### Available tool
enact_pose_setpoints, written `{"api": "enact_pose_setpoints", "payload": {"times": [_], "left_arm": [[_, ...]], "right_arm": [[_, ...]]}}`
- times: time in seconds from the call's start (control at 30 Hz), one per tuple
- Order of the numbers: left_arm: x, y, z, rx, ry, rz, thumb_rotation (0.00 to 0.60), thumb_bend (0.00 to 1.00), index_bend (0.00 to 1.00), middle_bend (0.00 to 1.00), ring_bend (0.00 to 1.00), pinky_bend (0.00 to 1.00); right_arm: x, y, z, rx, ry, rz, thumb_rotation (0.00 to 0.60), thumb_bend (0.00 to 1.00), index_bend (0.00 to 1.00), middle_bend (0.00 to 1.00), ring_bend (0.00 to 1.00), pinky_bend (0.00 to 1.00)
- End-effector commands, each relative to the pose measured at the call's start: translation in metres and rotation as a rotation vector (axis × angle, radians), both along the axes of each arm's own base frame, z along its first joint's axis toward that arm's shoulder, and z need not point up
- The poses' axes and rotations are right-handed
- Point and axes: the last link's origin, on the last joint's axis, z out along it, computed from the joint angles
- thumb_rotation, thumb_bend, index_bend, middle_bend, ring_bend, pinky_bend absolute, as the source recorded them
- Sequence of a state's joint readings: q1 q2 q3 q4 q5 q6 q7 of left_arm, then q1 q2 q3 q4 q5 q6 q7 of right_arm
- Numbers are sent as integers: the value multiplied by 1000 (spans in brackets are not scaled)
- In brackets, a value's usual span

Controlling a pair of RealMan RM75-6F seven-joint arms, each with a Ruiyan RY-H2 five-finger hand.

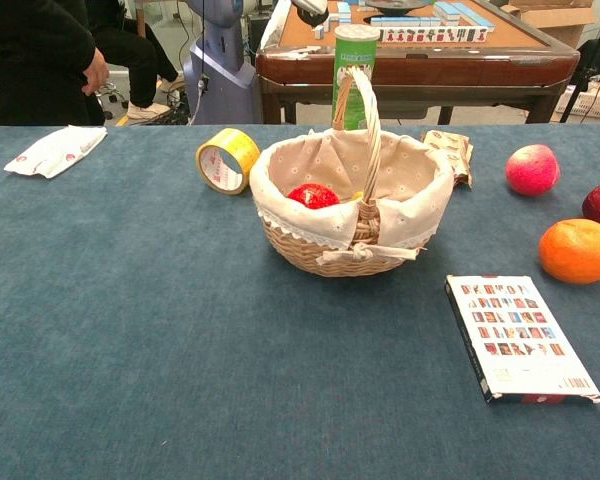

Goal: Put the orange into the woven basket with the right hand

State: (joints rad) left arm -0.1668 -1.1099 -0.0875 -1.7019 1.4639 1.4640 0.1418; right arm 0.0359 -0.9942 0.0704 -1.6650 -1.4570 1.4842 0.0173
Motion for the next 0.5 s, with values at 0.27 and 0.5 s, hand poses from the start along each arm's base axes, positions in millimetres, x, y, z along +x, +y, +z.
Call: {"api": "enact_pose_setpoints", "payload": {"times": [0.27, 0.5], "left_arm": [[0, 0, 0, -1, 1, 1, 600, 171, 277, 195, 171, 232], [-1, 0, 0, 0, 0, 1, 600, 171, 277, 195, 171, 232]], "right_arm": [[2, -1, 0, 5, 3, 10, 600, 147, 56, 177, 185, 389], [6, -10, -5, 61, 27, 14, 600, 147, 56, 176, 186, 389]]}}
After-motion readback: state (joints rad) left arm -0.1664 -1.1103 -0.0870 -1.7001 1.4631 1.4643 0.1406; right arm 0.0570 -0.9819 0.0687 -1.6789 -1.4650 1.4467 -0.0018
